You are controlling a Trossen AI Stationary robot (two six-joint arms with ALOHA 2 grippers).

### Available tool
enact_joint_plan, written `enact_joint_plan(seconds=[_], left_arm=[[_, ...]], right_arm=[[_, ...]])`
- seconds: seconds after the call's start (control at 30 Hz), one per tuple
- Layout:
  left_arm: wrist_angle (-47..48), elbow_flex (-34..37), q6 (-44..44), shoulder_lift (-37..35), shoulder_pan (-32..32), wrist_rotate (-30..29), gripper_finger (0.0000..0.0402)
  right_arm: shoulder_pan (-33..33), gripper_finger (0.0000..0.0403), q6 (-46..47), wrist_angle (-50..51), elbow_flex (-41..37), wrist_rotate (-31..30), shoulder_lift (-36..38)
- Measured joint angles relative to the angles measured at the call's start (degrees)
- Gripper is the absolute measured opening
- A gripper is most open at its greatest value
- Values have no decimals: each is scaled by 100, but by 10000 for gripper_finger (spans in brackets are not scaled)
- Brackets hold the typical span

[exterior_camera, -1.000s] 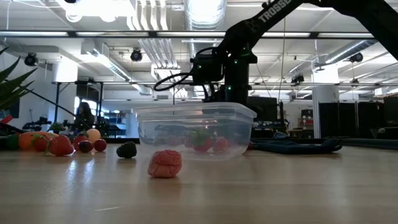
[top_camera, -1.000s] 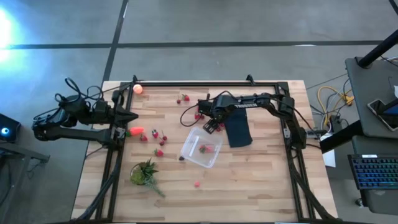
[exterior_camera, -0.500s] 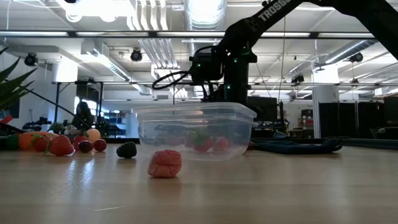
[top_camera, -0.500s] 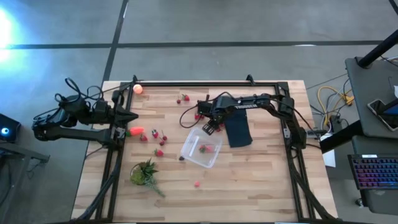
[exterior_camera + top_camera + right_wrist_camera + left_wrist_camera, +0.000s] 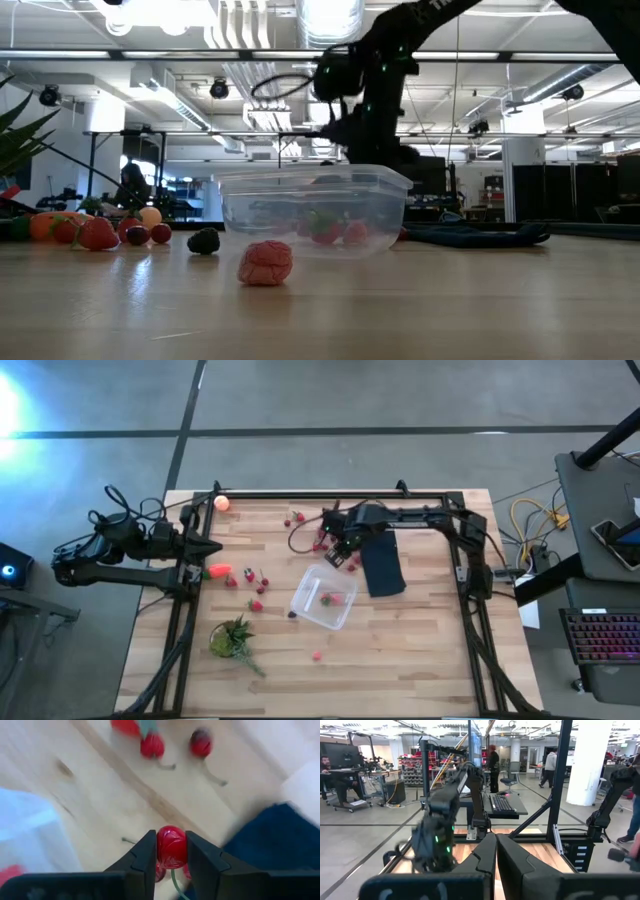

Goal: Pick and placing Produce into tupperware
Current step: Put the red cherry into the transparent bin

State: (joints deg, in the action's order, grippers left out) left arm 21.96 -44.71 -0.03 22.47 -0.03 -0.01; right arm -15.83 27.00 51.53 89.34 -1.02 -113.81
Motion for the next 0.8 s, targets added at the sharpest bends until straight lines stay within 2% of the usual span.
enact_joint_plan(seconds=[0.13,0.2,0.37,0.53,0.7,0.8], left_arm=[[0,-1,0,0,0,0,0],[0,-1,-1,1,1,0,0],[0,-1,-1,-1,0,-1,0],[0,0,-1,-2,0,-2,0],[0,-1,-1,-1,0,-1,0],[0,1,-1,-2,0,0,0]], right_arm=[[-5,90,17,79,275,1073,409],[143,92,134,57,396,1367,538],[611,93,449,31,682,1430,489],[1008,93,550,26,946,1407,-40],[1121,93,642,24,1187,1401,-508],[1183,97,576,147,1378,1161,-713]])
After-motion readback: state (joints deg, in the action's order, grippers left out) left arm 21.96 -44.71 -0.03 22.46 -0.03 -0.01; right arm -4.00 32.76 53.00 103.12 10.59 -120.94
